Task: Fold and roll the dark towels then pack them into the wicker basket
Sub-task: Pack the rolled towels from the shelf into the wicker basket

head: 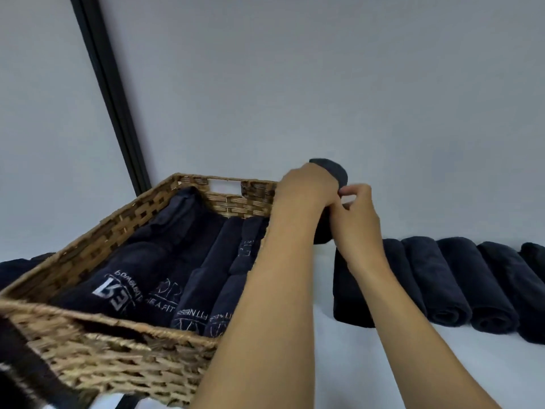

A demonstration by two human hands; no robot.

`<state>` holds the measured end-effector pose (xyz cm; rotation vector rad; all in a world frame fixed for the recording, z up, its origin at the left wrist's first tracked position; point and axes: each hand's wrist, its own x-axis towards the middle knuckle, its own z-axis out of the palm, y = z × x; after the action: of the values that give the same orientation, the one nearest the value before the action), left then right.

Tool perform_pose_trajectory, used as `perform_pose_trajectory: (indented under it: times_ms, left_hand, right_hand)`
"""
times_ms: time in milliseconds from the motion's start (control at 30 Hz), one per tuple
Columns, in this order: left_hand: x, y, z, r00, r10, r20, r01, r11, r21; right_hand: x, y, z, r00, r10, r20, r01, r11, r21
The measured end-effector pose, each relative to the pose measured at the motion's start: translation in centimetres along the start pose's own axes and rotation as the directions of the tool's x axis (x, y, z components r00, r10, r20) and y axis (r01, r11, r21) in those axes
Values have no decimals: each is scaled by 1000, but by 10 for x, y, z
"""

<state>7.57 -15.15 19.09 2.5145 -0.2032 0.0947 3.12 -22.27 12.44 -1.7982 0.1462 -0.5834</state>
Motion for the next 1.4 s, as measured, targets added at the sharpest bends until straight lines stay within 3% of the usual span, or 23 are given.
perform_pose_trajectory:
  times_ms: [133, 233, 367, 500, 767, 867, 1000, 1067, 1133, 1200, 1267, 1333, 1400]
  left_hand:
    - [-1, -21, -73, 999, 4, -51, -8, 997, -83]
    - [7, -66, -103, 994, -82, -78, 66, 979, -191]
    - [26, -137, -99, 977, -210, -47, 198, 962, -186]
    - [49, -194, -72, 969, -245, 23, 246, 960, -136]
    - [61, -235, -54, 957, -232, 173, 200, 962, 185]
    - [59, -233, -46, 967, -200, 157, 133, 923, 361]
    - [52, -225, -46, 995, -97, 16, 63, 756, 652]
    - [49, -213, -46, 994, -108, -4, 76, 675, 734]
    - [48, -193, -48, 994, -93, -50, 101, 692, 715]
    - [49, -162, -46, 990, 15, -138, 76, 775, 627]
    - [51, -120, -36, 983, 74, -170, 0, 917, 399]
    - [52, -73, -16, 996, 63, -67, -55, 992, 116]
    - [46, -37, 13, 995, 32, 95, -26, 998, -64]
  right_hand:
    - [17, -47, 31, 989, -102, 103, 98, 994, 42]
    - [32, -65, 78, 967, -87, 240, 83, 996, 27]
    - [38, -60, 134, 882, 41, 470, -25, 999, -41]
    - [48, -36, 180, 771, 256, 583, -121, 958, -261]
    - [51, -21, 210, 556, 459, 692, 19, 826, -564]
    - [49, -16, 213, 529, 459, 714, 124, 790, -600]
    - [44, -16, 210, 574, 407, 710, 253, 737, -627]
    - [41, -23, 201, 679, 250, 690, 383, 682, -624]
    - [43, -32, 182, 794, 4, 607, 418, 722, -551]
    - [45, -36, 146, 885, -152, 440, 362, 819, -445]
    - [50, -28, 103, 942, -195, 273, 300, 851, -431]
    - [55, -5, 59, 976, -133, 171, 203, 839, -504]
    - [54, 25, 24, 994, -12, 106, 76, 774, -629]
